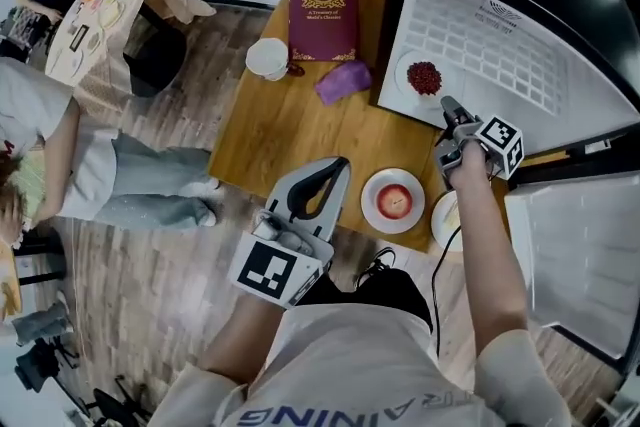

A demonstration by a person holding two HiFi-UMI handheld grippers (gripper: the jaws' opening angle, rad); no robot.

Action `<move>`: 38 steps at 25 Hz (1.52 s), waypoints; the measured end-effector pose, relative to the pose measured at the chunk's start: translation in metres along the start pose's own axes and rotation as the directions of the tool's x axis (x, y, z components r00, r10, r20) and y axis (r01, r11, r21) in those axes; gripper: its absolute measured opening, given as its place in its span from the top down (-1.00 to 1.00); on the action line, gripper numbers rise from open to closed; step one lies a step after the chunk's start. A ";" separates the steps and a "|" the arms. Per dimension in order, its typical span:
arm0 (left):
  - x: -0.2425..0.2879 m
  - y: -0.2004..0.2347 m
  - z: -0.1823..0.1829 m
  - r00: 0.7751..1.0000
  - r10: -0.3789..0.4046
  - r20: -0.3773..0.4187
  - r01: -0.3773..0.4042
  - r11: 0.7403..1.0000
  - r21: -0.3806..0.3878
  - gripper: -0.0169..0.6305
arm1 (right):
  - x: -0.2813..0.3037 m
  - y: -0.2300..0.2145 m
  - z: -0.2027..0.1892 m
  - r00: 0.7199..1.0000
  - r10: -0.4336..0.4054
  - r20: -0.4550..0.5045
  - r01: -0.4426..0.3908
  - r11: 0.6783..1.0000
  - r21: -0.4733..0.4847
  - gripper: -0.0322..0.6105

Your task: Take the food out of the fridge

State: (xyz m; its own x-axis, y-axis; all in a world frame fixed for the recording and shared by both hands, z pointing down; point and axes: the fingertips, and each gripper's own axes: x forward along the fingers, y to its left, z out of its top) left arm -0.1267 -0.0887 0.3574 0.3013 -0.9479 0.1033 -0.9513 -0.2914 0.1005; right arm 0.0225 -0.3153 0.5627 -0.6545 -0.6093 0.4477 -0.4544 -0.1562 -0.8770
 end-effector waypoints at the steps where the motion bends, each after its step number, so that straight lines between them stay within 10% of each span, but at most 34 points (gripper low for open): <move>1: 0.000 0.002 -0.002 1.000 0.003 -0.003 -0.003 1.000 -0.004 0.92 | 0.004 -0.004 0.001 1.000 -0.011 -0.001 0.011 1.000 0.011 0.37; 17: 0.004 0.031 -0.011 0.999 0.038 -0.024 -0.039 0.998 -0.042 0.92 | 0.034 -0.028 0.006 0.995 -0.103 0.004 0.102 0.988 0.112 0.39; 23: 0.006 0.040 -0.011 0.999 0.034 -0.027 -0.035 0.999 -0.033 0.92 | 0.035 -0.039 0.007 0.988 -0.156 0.011 0.153 0.979 0.131 0.76; 38: 0.008 0.037 -0.014 0.999 0.021 -0.033 -0.022 0.999 -0.029 0.92 | 0.018 -0.014 0.012 0.991 0.083 0.107 -0.101 0.980 0.171 0.82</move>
State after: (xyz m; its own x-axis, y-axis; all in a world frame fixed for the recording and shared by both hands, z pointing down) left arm -0.1587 -0.1049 0.3756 0.2829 -0.9492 0.1377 -0.9555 -0.2664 0.1266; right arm 0.0236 -0.3334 0.5810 -0.6214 -0.7001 0.3517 -0.2759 -0.2246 -0.9346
